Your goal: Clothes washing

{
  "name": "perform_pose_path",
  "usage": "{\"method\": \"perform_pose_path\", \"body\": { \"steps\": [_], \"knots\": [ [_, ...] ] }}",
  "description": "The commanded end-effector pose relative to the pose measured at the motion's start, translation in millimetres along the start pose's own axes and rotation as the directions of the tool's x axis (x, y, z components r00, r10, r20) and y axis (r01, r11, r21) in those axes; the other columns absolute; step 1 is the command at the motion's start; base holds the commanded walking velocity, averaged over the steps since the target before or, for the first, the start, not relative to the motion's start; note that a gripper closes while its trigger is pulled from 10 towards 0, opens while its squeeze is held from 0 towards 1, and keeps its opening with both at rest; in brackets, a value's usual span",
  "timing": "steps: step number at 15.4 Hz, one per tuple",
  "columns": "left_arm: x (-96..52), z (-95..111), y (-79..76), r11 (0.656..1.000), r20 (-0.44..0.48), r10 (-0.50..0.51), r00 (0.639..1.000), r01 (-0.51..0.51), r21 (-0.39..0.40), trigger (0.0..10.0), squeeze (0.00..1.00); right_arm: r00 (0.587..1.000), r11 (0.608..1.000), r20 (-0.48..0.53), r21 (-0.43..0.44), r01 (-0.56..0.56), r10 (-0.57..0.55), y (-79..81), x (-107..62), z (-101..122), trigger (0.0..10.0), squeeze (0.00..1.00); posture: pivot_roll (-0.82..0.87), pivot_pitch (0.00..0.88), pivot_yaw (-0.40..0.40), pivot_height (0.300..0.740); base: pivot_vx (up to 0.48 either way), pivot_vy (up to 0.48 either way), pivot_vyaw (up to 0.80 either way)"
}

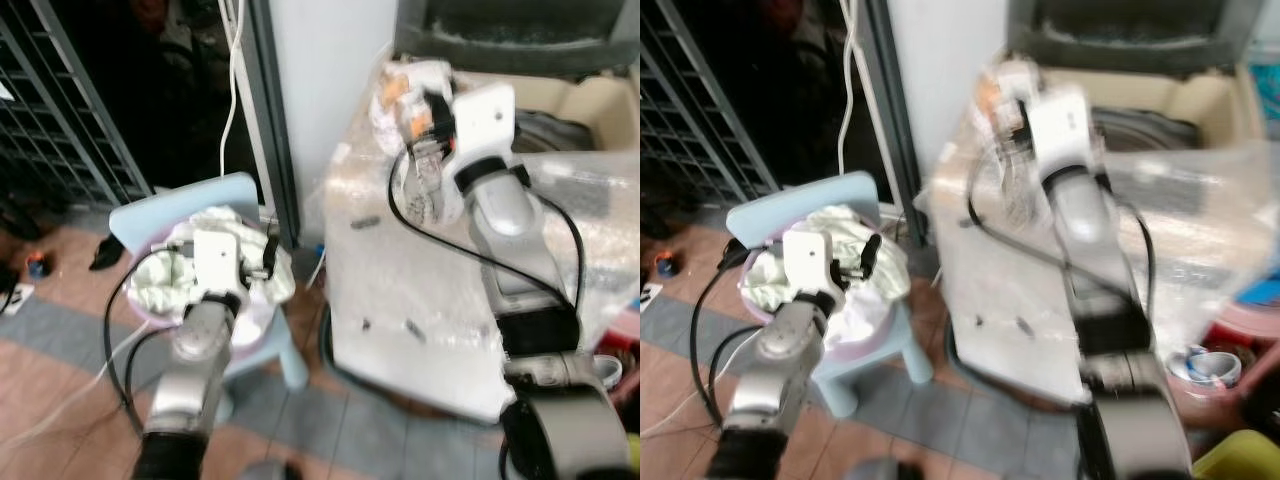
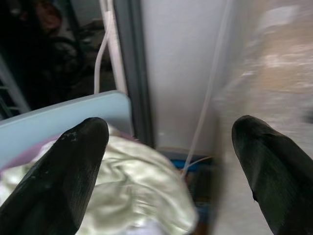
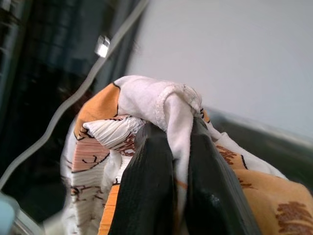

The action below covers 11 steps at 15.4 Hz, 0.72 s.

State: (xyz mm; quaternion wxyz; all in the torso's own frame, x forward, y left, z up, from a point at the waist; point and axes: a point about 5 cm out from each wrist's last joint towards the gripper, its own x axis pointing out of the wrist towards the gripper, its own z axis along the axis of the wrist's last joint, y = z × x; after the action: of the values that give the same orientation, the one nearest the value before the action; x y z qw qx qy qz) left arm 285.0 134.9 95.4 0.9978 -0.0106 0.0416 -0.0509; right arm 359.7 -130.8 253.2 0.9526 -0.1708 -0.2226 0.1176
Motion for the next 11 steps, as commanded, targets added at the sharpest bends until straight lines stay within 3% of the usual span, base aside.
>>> {"method": "perform_pose_path", "body": {
  "steps": [1,3,5,7,8,9,11],
  "knots": [
    [1.7,3.9,1.0,1.000,0.011,-0.003,1.000,0.003,0.002,10.0,0.00,0.999,0.999,-0.020,-0.013,0.045,-0.045,-13.4,5.6,-2.3,10.0,0.00,-0.11,0.000,0.113,0.740,0.416,0.000,0.00],
    [1.7,4.3,0.1,1.000,0.013,-0.003,1.000,0.003,0.003,10.0,0.00,0.979,0.979,-0.052,0.035,0.201,-0.199,-46.3,24.4,4.8,10.0,0.00,-0.10,0.000,0.109,0.740,0.399,0.000,0.00],
    [1.1,2.7,0.4,1.000,0.002,0.012,1.000,-0.012,0.005,10.0,0.00,0.925,0.929,-0.095,-0.022,0.368,-0.369,-81.5,29.8,7.4,10.0,0.00,-0.10,0.000,0.103,0.740,0.000,0.000,0.00],
    [0.2,2.1,1.0,1.000,0.000,0.019,1.000,-0.019,0.006,10.0,0.00,0.886,0.898,-0.155,-0.037,0.437,-0.438,-92.5,26.0,-2.7,10.0,0.00,-0.10,0.000,0.096,0.740,0.000,0.000,0.00],
    [-0.4,1.5,1.5,1.000,-0.003,0.024,1.000,-0.024,0.006,10.0,0.00,0.887,0.909,-0.213,-0.004,0.418,-0.409,-85.9,21.4,-16.5,10.0,0.00,-0.10,0.000,0.095,0.740,0.000,0.000,0.00],
    [-0.7,1.4,1.1,1.000,-0.005,0.024,1.000,-0.024,0.007,10.0,0.00,0.898,0.926,-0.258,0.036,0.376,-0.355,-71.7,12.4,-31.4,10.0,1.00,-0.09,0.000,0.094,0.740,0.000,0.000,0.00],
    [-0.8,1.2,0.6,1.000,-0.008,0.023,1.000,-0.023,0.010,10.0,0.00,0.899,0.939,-0.308,0.046,0.340,-0.311,-59.8,2.6,-45.7,10.0,1.00,-0.09,0.000,0.093,0.740,0.000,0.000,0.00]
  ]
}}
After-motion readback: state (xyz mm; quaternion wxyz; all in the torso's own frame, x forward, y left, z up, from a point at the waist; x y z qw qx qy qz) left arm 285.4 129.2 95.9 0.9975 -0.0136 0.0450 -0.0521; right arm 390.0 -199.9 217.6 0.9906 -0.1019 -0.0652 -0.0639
